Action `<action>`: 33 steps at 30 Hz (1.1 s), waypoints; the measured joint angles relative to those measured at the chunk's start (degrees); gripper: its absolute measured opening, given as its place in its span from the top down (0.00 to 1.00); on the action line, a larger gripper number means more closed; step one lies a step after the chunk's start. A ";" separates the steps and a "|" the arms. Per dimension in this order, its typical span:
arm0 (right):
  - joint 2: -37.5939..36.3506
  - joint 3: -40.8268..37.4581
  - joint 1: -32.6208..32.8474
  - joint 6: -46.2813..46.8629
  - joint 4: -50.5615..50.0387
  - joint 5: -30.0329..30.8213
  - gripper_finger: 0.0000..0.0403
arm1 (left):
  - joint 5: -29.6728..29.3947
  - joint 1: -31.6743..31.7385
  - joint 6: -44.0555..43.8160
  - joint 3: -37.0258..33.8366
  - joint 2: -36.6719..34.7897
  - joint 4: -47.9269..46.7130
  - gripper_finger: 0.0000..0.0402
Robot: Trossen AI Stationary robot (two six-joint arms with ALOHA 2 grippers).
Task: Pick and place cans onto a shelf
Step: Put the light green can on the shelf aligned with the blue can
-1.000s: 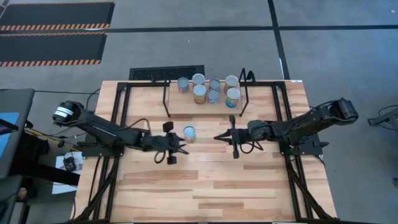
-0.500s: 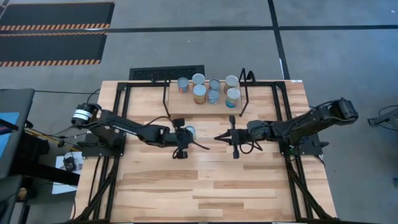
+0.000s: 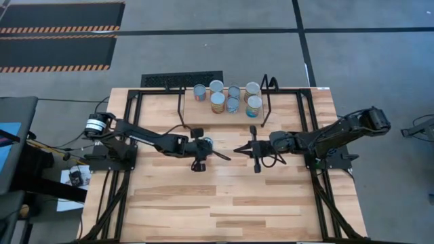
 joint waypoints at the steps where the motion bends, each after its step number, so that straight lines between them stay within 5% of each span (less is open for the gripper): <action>1: 0.00 0.00 -0.02 0.00 0.00 0.00 0.97 | -0.15 0.19 0.32 -0.04 0.32 -0.59 0.75; 11: 0.00 0.00 -0.01 0.04 0.13 0.00 0.96 | -0.45 0.62 2.50 0.32 1.37 0.53 0.98; 19: 0.00 0.00 0.00 0.04 -0.09 0.00 0.96 | -7.39 5.32 -3.59 9.82 -2.25 -10.97 0.99; 33: 0.02 0.00 0.00 -0.04 -0.33 -0.02 0.96 | -2.12 21.57 -6.79 14.29 -2.62 -14.50 1.00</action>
